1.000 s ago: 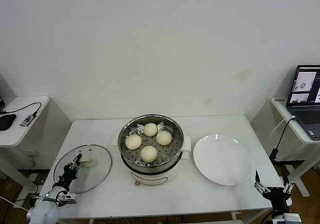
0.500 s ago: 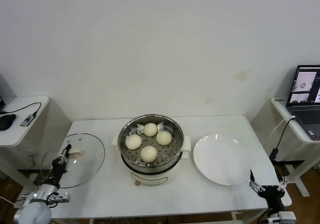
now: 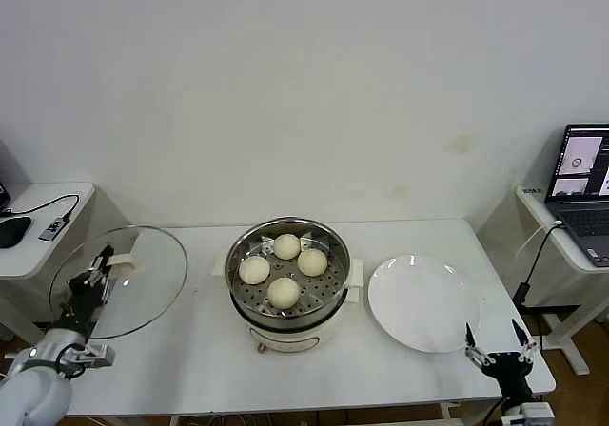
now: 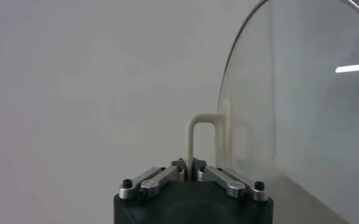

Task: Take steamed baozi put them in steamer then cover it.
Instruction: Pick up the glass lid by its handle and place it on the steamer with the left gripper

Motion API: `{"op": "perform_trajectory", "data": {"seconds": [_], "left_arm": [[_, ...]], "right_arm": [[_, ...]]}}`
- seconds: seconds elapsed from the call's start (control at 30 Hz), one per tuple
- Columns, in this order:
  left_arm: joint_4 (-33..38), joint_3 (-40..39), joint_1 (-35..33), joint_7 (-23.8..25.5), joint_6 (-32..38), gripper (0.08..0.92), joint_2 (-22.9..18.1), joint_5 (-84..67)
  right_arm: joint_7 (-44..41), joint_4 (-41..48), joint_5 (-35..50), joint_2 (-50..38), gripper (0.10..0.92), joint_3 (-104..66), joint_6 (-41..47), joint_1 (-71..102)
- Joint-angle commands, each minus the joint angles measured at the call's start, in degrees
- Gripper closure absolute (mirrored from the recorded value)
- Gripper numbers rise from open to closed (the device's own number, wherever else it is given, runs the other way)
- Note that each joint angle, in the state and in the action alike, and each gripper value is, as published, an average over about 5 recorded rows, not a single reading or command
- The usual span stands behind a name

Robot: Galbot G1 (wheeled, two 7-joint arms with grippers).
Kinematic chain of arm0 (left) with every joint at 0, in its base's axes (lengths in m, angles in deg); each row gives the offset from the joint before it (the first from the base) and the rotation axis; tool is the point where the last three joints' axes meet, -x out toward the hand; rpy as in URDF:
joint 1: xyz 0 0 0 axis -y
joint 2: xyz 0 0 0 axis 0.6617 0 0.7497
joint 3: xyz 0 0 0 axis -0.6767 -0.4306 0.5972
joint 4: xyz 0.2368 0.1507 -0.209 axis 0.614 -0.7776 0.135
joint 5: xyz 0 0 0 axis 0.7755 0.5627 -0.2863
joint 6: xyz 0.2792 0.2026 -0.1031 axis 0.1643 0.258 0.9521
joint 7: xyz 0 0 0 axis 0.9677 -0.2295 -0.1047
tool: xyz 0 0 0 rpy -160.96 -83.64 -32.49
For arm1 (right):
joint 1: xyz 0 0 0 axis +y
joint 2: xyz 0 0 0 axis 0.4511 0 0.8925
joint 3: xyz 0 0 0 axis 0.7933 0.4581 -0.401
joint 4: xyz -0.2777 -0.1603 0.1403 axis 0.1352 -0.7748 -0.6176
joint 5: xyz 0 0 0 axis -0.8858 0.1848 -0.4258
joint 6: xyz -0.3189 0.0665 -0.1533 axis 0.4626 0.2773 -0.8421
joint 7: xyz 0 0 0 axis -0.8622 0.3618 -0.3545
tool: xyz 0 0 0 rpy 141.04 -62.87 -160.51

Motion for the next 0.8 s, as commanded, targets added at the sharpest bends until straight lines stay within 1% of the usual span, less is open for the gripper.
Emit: {"op": "perform_trajectory", "data": {"seconds": [0.03,0.2,0.4,0.57,0.67,0.8], "left_arm": [[13.53,-15.31,4.82,6.50,-12.76,0.862,4.21,-4.79],[13.47,-27.66,13.84,8.26,-16.81,0.862,2.85,-2.14],[10.68,-36.98,22.87,11.21,-20.88,0.862,-1.03,1.30],[6.70,-41.39,27.96,12.88,-22.16,0.862,-7.16,6.29],[5.50,-43.07,29.08,13.92,-22.47,0.862,-10.31,9.46],[4.10,-44.50,29.91,15.25,-22.71,0.862,-13.55,13.42]], "right_arm": [[-0.09,-0.24,-1.79,0.65,0.203,0.78,-0.04,0.08],[-0.10,-0.21,-2.82,1.44,0.203,1.34,-0.03,0.09],[0.06,0.39,-4.19,2.46,0.203,2.12,0.18,-0.48],[0.65,1.92,-6.34,3.14,0.203,3.29,-0.11,-1.19],[0.78,2.62,-7.28,3.35,0.203,3.82,-0.34,-1.42],[0.79,3.03,-7.64,3.39,0.203,4.13,-0.38,-1.78]]}}
